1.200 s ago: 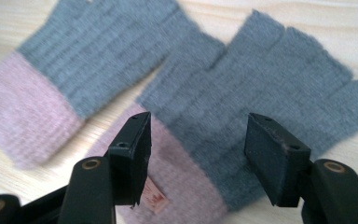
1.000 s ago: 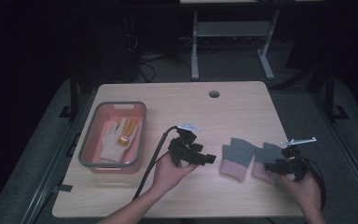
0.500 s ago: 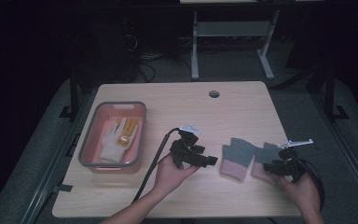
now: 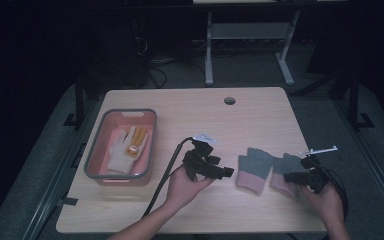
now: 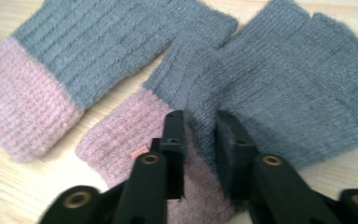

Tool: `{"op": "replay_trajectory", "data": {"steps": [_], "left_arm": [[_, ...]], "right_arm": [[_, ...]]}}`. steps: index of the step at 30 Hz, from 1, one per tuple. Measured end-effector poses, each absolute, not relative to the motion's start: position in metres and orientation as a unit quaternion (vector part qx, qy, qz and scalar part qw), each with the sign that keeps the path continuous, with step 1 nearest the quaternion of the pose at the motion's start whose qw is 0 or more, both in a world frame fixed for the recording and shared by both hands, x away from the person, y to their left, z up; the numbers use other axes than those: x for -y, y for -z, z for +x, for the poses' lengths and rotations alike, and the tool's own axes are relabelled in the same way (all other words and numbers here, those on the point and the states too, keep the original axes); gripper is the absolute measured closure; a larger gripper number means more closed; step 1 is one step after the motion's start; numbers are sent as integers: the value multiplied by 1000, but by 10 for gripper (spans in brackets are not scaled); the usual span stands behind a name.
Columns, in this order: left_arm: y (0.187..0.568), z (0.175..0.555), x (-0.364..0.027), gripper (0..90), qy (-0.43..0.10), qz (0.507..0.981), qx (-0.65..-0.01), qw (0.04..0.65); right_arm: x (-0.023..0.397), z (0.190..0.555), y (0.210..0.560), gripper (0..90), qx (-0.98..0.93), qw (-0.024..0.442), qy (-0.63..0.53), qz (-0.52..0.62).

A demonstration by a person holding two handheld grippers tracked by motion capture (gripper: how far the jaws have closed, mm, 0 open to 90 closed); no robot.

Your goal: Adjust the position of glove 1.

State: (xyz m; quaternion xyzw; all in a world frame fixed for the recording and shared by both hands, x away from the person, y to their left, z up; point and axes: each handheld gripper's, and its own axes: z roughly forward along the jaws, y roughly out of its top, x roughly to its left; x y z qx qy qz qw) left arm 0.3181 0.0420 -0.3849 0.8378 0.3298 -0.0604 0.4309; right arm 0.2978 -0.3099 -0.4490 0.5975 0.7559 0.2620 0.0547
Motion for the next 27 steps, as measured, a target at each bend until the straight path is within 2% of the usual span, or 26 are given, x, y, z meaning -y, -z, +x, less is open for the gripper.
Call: {"op": "replay_trajectory", "data": {"steps": [7, 17, 27], "left_arm": [[383, 319, -44, 314, 59, 836, -331, 434], [382, 319, -45, 314, 56, 834, -333, 437], [382, 318, -45, 312, 54, 834, -332, 437]], "right_arm": [[309, 300, 444, 818, -753, 49, -255, 605], [308, 294, 422, 821, -754, 59, -270, 595], [280, 297, 402, 819, -769, 66, -283, 569]]}}
